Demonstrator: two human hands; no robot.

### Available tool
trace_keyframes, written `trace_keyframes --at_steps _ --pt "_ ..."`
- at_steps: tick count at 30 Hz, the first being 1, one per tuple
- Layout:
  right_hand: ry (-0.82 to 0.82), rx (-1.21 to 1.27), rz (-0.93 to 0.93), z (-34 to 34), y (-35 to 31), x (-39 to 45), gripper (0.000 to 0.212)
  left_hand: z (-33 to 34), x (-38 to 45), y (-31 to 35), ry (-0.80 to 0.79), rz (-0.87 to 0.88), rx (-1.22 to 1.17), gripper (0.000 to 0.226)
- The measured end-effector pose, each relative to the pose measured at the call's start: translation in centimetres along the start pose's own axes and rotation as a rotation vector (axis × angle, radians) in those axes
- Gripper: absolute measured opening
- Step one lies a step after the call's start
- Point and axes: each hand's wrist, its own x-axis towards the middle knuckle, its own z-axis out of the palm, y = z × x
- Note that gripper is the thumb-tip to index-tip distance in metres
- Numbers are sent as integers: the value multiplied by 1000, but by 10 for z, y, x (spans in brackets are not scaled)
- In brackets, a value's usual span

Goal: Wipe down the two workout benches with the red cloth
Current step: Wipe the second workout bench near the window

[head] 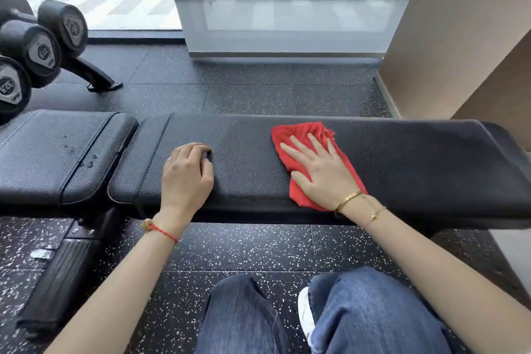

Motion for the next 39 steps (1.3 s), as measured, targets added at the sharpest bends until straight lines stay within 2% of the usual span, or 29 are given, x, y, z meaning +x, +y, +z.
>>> trace_keyframes --at_steps 2,4,10,13,16,19,25,30,39 --pt "15 21 -5 -1 14 -21 59 -1 0 12 5 28 -6 27" --pt "46 58 69 -3 34 -40 59 2 1 30 0 87 5 29" --pt "81 20 550 -12 139 -40 56 25 7 100 -84 210 -88 32" --pt "57 55 713 -19 158 -15 56 40 3 132 -117 257 -112 32" --pt "41 49 658 -17 145 -19 57 56 -3 164 -147 304 -138 33" --pt "74 32 541 -12 130 -60 58 72 -9 192 -179 346 -166 33" --pt "128 14 571 -6 127 -112 56 96 -27 236 -246 381 -108 36" --pt "59 12 564 -8 128 -105 58 106 -35 232 -168 406 -52 38" --pt "147 40 596 -8 137 -110 55 108 -34 232 -135 401 -74 35"
